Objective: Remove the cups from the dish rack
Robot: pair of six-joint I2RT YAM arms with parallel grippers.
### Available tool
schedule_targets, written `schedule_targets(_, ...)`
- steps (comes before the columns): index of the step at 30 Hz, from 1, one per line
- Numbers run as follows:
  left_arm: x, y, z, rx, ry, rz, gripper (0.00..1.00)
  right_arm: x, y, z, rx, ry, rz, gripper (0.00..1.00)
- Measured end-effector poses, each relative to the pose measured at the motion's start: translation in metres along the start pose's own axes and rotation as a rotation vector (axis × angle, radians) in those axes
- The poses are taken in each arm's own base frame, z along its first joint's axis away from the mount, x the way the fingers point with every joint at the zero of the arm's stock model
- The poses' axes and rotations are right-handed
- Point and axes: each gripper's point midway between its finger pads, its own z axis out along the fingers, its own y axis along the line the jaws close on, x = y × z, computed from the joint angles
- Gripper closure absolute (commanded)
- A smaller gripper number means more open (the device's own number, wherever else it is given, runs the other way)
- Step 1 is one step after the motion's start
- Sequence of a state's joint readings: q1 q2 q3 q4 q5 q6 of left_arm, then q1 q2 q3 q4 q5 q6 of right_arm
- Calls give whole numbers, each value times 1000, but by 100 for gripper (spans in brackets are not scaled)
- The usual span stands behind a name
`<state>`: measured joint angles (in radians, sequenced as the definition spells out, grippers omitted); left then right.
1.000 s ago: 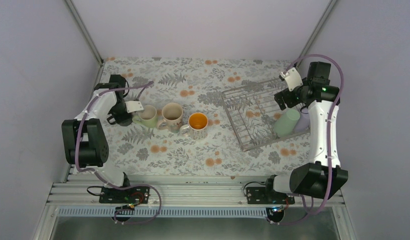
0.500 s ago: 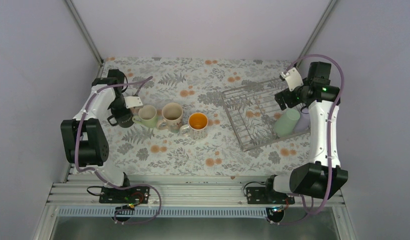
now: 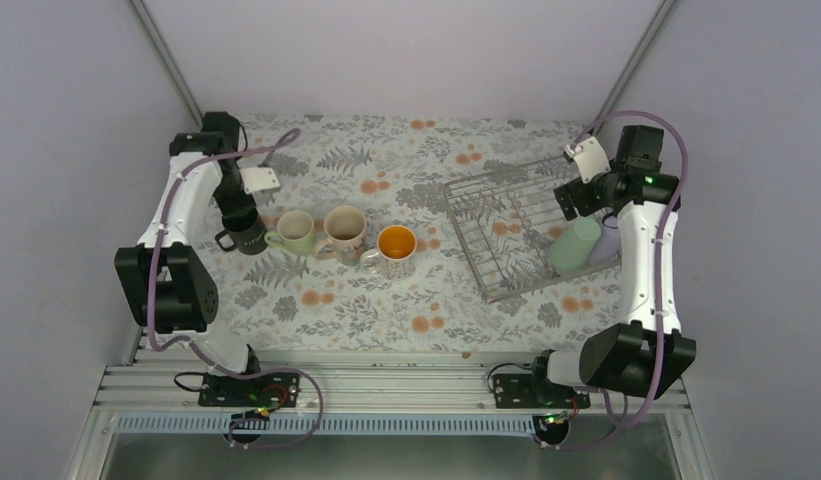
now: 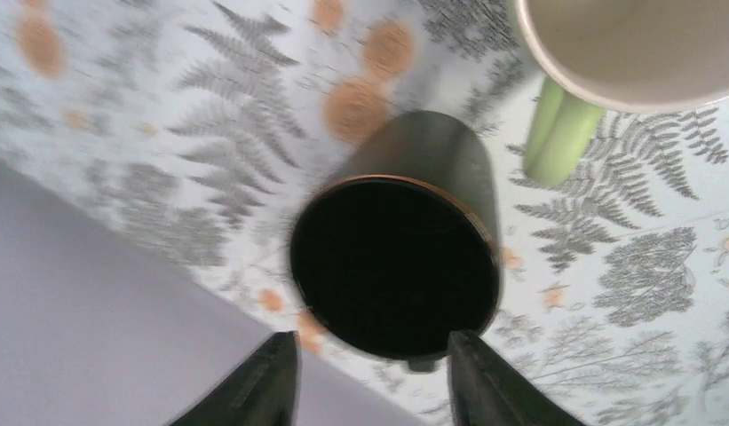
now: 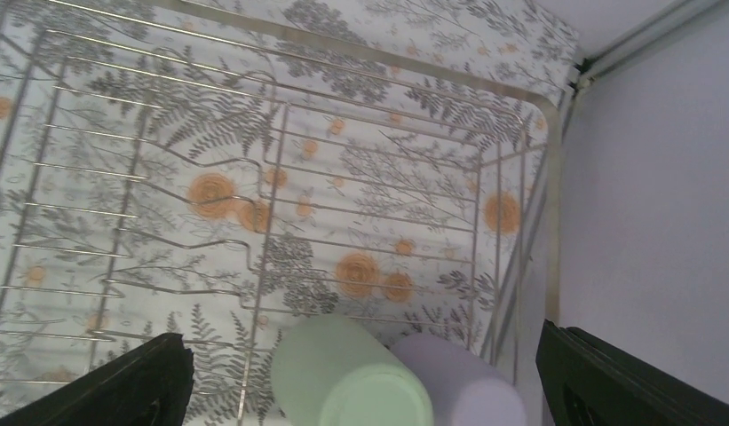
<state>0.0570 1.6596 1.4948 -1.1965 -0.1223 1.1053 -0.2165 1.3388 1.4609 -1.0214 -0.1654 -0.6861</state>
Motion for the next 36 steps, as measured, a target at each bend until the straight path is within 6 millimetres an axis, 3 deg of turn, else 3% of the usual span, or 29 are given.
schedule_targets(4, -17, 30, -47, -113, -83, -26, 36, 11, -21, 1, 69, 33, 32, 0)
schedule_targets(7, -35, 38, -86, -189, -167, -27, 33, 26, -42, 4, 112, 68, 78, 0)
schedule_targets(11, -65, 21, -118, -215, -255, 14, 33, 48, -63, 8, 136, 119, 131, 0)
schedule_targets(17, -117, -16, -132, -165, -371, 74, 26, 81, -78, 6, 145, 188, 172, 0)
schedule_targets(22, -160, -34, -157, -127, -536, 73, 12, 104, -72, 13, 114, 240, 179, 0)
schedule_targets(27, -197, -51, -178, -50, -684, 74, 6, 113, -57, 24, 28, 265, 180, 0)
schedule_targets(32, -220, -67, -187, 37, -769, 78, 0, 119, -38, 31, -50, 277, 178, 0)
schedule_targets(36, -227, -72, -192, 81, -802, 74, 0, 117, -23, 39, -105, 286, 160, 0)
